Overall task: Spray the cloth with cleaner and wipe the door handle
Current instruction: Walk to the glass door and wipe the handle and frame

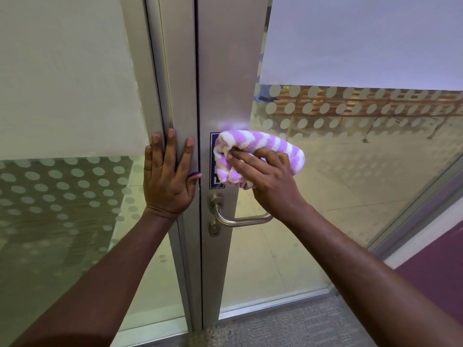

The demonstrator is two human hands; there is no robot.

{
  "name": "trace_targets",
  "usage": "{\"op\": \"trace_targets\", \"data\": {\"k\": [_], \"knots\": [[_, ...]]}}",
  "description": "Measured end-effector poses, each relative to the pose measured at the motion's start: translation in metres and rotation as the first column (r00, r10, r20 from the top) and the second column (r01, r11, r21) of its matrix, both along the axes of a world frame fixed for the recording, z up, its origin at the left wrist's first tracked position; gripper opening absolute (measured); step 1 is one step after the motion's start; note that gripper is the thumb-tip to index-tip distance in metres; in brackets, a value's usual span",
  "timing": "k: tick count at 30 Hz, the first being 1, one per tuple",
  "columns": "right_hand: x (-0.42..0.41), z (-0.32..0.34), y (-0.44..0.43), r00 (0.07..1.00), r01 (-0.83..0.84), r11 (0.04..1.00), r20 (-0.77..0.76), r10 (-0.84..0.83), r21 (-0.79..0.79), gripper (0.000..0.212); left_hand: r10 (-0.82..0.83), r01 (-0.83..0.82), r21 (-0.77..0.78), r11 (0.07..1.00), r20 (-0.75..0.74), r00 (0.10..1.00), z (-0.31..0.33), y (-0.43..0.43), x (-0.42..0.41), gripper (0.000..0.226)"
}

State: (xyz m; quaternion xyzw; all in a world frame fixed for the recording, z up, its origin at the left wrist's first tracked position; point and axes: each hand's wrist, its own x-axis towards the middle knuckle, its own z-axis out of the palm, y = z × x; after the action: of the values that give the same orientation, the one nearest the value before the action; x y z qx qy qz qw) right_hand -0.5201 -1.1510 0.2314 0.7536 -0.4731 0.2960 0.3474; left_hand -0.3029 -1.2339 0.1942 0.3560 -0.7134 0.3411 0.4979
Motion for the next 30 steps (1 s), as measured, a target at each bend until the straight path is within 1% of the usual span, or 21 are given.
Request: {"op": "trace_targets", "data": {"k": [5,8,13,19,23,30], "knots": [[-0.003,-0.008,0.001,1.000,-0.018,0.998,0.002,0.018,0.065,0.048,-0.005,0.005,0.008,1.000,-0.002,1.000,-0.001,0.000,0.000,0.060],[-0.007,-0.015,0.003,0.999,-0.035,0.990,-0.002,0.036,0.139,0.046,-0.008,0.008,0.007,1.000,-0.001,1.000,-0.001,0.000,0.000,0.060],[-0.018,-0.021,0.005,0.995,-0.069,0.955,-0.055,0.088,0.287,0.039,-0.008,0.008,-0.001,1.000,-0.005,1.000,-0.001,0.000,-0.001,0.060],[-0.021,-0.016,0.010,0.991,-0.047,0.904,-0.093,0.095,0.425,0.044,-0.014,0.014,0.005,1.000,-0.005,1.000,-0.003,-0.001,0.000,0.060],[-0.023,-0.013,0.010,0.987,-0.029,0.859,-0.121,0.106,0.511,0.035,-0.008,0.008,-0.001,1.000,-0.011,1.000,-0.003,-0.002,-0.001,0.059],[-0.020,-0.004,0.016,0.977,0.044,0.822,-0.198,0.085,0.567,0.033,0.002,-0.002,-0.004,1.000,-0.001,1.000,-0.002,-0.001,0.000,0.059]]}}
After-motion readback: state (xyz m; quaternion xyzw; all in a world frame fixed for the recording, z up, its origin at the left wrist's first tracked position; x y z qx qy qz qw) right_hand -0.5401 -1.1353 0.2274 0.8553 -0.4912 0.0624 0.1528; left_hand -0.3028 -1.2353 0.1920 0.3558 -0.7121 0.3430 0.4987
